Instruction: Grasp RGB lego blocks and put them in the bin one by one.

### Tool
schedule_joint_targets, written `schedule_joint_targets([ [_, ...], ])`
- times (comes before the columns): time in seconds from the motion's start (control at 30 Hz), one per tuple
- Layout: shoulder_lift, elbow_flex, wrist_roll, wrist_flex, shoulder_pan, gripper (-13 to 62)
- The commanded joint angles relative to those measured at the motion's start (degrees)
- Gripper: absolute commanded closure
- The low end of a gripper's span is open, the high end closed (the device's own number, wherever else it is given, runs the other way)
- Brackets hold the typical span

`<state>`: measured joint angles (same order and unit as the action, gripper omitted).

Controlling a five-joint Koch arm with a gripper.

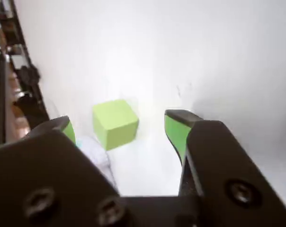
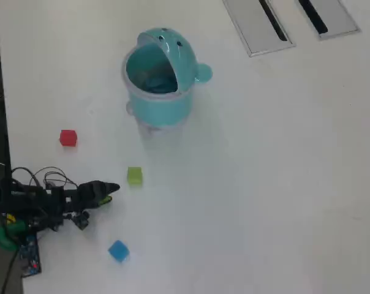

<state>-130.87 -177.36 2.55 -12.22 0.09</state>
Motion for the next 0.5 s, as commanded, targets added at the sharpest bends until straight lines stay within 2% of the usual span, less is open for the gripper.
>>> schedule_joint_targets([
  [0.0, -2.1, -4.3, 0.2, -10.0, -0.1, 15.1],
  [0.47, -3.6, -3.9, 8.8, -22.8, -1.3, 16.3],
])
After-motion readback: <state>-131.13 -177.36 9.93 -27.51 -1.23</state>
